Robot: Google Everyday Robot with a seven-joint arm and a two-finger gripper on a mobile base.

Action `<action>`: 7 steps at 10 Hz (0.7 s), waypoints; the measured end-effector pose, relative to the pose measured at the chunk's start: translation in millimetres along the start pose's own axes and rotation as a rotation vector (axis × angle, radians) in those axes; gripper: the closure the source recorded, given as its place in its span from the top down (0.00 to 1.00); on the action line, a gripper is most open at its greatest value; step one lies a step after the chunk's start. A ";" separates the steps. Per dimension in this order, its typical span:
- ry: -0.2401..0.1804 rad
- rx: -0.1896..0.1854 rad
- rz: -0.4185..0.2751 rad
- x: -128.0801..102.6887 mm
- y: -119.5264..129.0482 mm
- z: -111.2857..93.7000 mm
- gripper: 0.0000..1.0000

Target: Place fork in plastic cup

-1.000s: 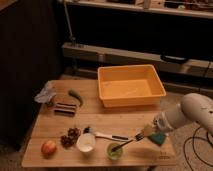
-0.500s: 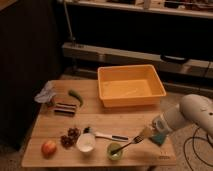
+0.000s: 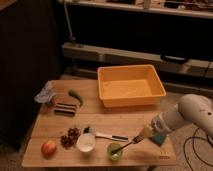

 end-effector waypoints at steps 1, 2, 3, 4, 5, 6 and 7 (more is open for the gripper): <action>-0.001 -0.003 0.000 0.4 -0.6 0.3 0.20; -0.004 -0.006 0.000 1.1 -1.5 1.2 0.32; -0.006 -0.007 -0.001 1.5 -2.1 2.2 0.40; -0.006 -0.008 -0.002 2.3 -2.8 2.5 0.47; -0.005 -0.007 -0.001 2.9 -3.3 2.8 0.60; 0.000 -0.007 0.005 3.4 -2.9 2.2 0.69; 0.007 -0.005 0.013 4.0 -1.9 2.3 0.76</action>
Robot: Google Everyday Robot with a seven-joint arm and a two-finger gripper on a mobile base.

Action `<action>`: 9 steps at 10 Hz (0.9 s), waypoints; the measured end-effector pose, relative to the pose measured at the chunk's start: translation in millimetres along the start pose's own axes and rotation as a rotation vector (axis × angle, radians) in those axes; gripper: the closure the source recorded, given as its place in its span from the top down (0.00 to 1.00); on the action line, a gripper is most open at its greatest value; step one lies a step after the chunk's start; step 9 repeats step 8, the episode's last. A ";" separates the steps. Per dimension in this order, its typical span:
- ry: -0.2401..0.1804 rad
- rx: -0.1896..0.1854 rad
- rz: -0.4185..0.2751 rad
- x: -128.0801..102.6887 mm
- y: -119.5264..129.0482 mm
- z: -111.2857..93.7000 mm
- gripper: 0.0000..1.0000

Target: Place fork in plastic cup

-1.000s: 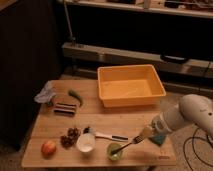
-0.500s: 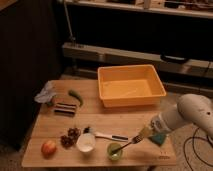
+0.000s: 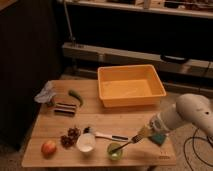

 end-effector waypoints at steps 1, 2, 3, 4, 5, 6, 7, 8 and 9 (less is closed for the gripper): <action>0.012 0.000 0.010 1.8 1.2 -0.4 0.80; 0.026 -0.003 0.016 3.8 1.7 -1.7 0.80; 0.039 -0.005 0.022 5.1 2.4 -2.6 0.80; 0.039 -0.006 0.024 4.5 2.9 -2.8 0.80; 0.039 -0.005 0.023 4.9 2.6 -2.6 0.80; 0.039 -0.005 0.022 5.3 2.1 -2.3 0.80; 0.039 -0.005 0.021 5.5 2.0 -2.3 0.80; 0.039 -0.005 0.021 5.5 1.9 -2.3 0.80; 0.039 -0.005 0.021 5.5 1.9 -2.3 0.80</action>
